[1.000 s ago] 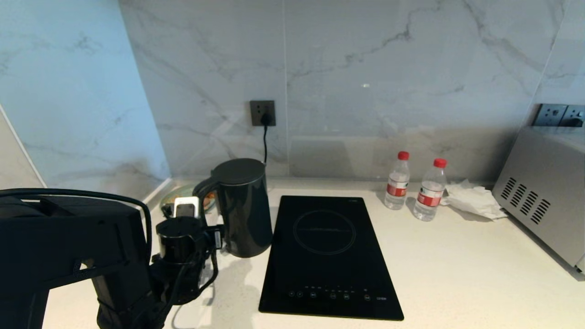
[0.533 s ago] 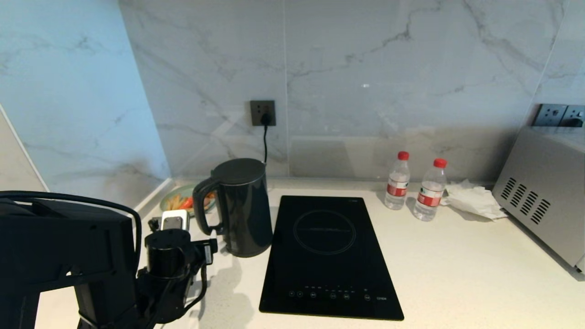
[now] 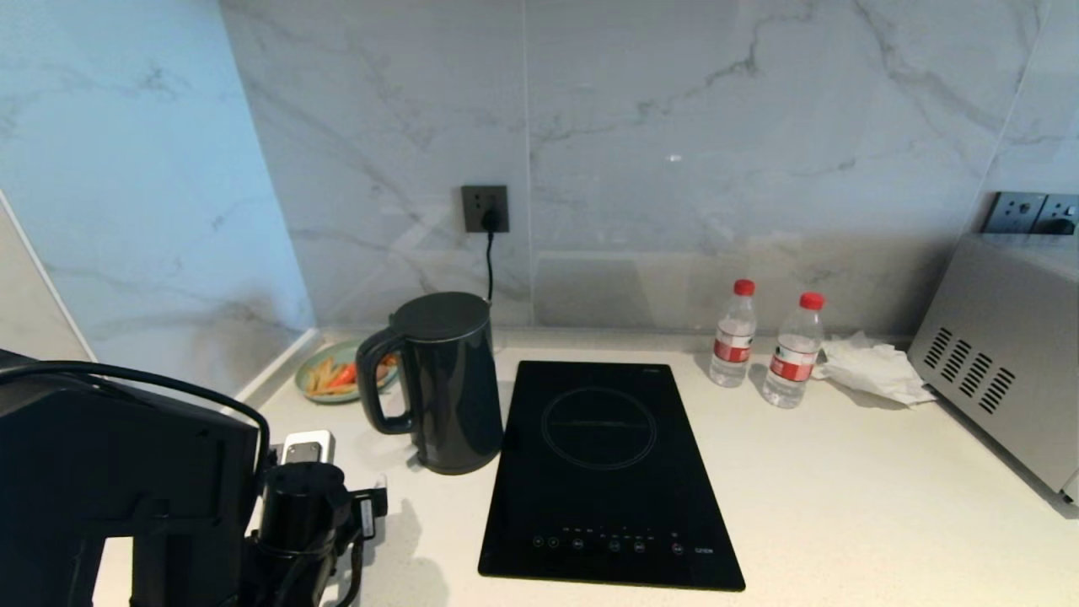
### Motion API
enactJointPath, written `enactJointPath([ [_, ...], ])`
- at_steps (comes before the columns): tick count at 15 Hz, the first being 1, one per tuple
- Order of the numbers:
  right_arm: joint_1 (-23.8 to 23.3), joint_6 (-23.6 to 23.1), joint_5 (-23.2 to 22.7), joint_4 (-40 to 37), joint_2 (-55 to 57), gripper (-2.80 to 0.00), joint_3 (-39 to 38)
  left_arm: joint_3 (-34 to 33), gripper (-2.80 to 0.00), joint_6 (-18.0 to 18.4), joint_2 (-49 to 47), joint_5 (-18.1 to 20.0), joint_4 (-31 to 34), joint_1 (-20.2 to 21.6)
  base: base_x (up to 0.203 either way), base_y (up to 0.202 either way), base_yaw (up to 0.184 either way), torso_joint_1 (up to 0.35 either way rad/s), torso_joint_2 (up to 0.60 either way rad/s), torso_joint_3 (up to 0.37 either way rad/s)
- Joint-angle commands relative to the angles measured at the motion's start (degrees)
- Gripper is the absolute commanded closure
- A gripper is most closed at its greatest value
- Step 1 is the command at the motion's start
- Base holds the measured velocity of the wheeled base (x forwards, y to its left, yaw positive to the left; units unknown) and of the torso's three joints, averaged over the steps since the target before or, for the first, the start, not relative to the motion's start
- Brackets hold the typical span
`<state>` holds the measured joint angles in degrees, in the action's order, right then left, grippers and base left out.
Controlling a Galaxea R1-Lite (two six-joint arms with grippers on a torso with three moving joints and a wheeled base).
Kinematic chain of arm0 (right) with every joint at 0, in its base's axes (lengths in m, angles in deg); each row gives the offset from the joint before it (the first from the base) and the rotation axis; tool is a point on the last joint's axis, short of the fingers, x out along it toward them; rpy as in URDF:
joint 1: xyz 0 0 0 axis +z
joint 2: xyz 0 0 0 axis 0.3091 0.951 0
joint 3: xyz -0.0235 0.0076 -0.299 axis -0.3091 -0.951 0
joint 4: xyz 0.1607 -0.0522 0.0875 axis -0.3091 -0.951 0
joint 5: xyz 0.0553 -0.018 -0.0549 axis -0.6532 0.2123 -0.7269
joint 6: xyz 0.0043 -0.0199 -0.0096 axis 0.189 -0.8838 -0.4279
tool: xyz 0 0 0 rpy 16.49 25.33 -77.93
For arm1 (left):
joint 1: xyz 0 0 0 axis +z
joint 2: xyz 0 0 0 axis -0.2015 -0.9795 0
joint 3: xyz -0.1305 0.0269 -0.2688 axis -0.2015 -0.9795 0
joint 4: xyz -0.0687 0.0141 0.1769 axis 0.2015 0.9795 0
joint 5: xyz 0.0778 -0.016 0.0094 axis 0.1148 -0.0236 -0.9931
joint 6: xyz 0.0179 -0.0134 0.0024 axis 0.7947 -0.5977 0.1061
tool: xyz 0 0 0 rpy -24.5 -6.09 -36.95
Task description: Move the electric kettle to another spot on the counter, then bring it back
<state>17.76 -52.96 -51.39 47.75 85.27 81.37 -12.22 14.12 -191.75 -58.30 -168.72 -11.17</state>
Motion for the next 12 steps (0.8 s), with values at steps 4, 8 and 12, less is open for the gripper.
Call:
enactJointPath([
  [4,0.0,0.0,0.01,-0.03,0.0,0.0,-0.01,8.56,-2.8,-1.51,-8.42,-0.11,-0.49,1.77,0.0,0.0,0.0,0.0,0.0,0.0],
  [8,0.07,0.0,0.01,0.05,0.0,0.0,-0.01,11.04,-2.8,-2.13,-9.42,-0.44,-0.49,2.32,0.0,0.0,0.0,0.0,0.0,0.0],
  [12,0.03,0.0,0.01,0.03,0.0,0.0,-0.01,11.63,-2.8,-2.13,-8.98,-0.32,-0.49,2.04,0.0,0.0,0.0,0.0,0.0,0.0],
])
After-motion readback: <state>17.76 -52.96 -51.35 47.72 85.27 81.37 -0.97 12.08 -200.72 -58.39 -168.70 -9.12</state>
